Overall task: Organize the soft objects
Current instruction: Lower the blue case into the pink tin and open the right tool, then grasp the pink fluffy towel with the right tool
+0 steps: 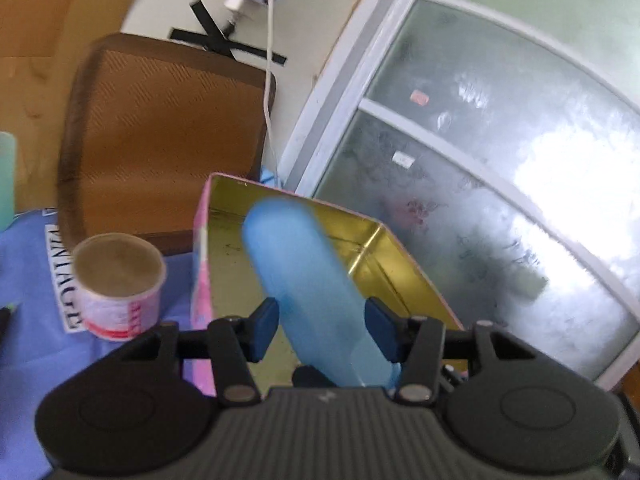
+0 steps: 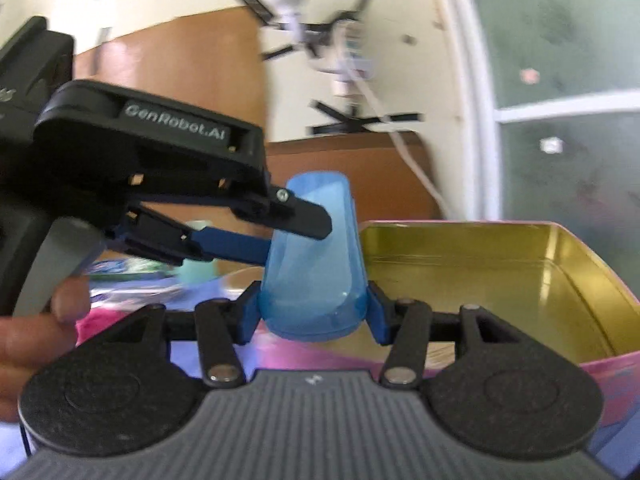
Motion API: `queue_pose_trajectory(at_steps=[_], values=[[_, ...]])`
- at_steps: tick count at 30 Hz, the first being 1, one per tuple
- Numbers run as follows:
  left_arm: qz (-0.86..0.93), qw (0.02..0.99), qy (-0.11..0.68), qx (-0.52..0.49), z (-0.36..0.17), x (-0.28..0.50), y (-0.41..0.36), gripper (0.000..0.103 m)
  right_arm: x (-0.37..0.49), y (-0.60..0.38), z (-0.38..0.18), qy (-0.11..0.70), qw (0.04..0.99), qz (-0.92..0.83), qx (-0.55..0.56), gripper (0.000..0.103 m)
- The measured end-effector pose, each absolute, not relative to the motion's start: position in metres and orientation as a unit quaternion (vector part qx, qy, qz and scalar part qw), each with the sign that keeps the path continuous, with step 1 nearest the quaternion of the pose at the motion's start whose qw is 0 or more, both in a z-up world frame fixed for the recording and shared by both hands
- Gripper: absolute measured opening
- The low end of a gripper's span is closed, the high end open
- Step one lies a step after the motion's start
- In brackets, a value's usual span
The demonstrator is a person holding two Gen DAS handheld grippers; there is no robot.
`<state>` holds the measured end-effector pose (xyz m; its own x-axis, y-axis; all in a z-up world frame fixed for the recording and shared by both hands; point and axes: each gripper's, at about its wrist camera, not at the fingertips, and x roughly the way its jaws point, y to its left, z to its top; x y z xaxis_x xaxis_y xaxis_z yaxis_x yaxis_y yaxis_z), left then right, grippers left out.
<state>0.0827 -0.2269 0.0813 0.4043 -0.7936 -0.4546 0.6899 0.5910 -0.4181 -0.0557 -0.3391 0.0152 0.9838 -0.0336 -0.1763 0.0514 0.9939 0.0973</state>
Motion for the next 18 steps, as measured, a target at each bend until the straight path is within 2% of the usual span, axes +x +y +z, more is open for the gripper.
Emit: queue_pose_trajectory(at_steps=[2, 5, 11, 18], values=[[-0.441, 0.833, 0.322, -0.089, 0.078, 0.082, -0.226, 0.048, -0.044, -0.349, 0.009, 0.104, 0.992, -0.045, 0.048, 0.062], [-0.445, 0.836, 0.3, -0.109, 0.077, 0.071, -0.193, 0.05, -0.051, -0.358, 0.005, 0.095, 0.992, -0.044, 0.072, 0.062], [-0.361, 0.887, 0.257, -0.132, 0.065, 0.04, -0.066, 0.055, -0.053, -0.323, 0.015, 0.085, 0.993, 0.043, 0.062, 0.061], [-0.217, 0.917, 0.281, -0.179, 0.03, 0.02, 0.063, 0.055, -0.007, -0.229, 0.01, 0.184, 0.963, 0.195, 0.041, 0.061]])
